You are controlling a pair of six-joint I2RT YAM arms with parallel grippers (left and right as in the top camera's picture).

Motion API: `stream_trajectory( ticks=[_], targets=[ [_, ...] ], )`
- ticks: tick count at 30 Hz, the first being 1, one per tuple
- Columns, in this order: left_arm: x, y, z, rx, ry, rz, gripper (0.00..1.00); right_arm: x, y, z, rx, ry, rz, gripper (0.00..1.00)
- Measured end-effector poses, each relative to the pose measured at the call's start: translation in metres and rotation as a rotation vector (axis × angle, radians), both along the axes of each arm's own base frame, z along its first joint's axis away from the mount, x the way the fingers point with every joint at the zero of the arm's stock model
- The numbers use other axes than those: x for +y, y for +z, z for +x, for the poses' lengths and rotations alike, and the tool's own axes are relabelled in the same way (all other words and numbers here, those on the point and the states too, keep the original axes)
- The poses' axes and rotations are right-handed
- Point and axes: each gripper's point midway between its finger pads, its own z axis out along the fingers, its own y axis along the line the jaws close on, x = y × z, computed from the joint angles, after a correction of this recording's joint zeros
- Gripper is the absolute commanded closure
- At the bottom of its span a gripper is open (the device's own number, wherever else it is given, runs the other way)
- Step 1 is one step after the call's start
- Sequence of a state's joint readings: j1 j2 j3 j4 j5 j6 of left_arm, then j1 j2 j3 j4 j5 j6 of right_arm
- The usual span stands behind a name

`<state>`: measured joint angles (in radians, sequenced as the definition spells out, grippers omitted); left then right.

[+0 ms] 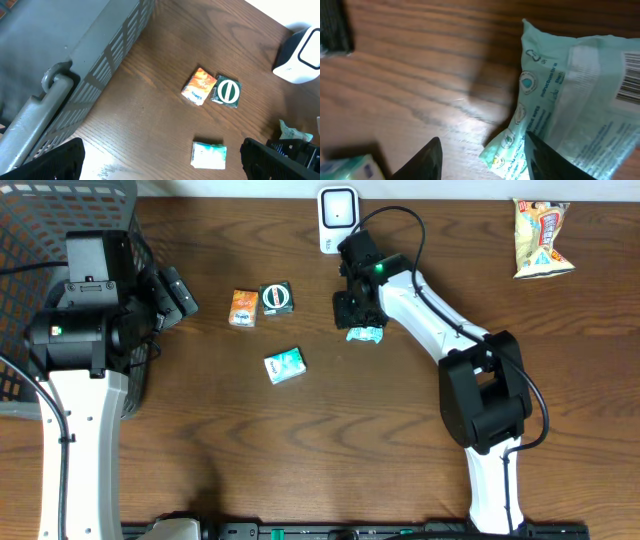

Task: Scan the item barcode
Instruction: 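Hold the wipes pack up in front of the scanner with the right gripper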

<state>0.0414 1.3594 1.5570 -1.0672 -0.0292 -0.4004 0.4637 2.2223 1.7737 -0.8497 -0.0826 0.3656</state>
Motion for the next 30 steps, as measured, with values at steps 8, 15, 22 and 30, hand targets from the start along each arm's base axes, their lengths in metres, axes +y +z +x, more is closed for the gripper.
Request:
stream_trajectory(
  ticks=[8,15,22,30],
  targets=[
    [0.0,0.0,0.0,0.0,0.0,0.0,0.02,-0.021,-0.004,-0.005,-0.01,-0.051,-0.151,0.55],
    [0.0,0.0,0.0,0.0,0.0,0.0,0.02,-0.047,-0.005,-0.02,0.025,-0.027,-0.303,0.56],
    [0.0,0.0,0.0,0.0,0.0,0.0,0.02,-0.055,-0.003,-0.028,0.053,0.028,-0.345,0.54],
    [0.0,0.0,0.0,0.0,0.0,0.0,0.02,-0.047,0.044,-0.029,-0.018,0.034,-0.265,0.44]
  ],
)
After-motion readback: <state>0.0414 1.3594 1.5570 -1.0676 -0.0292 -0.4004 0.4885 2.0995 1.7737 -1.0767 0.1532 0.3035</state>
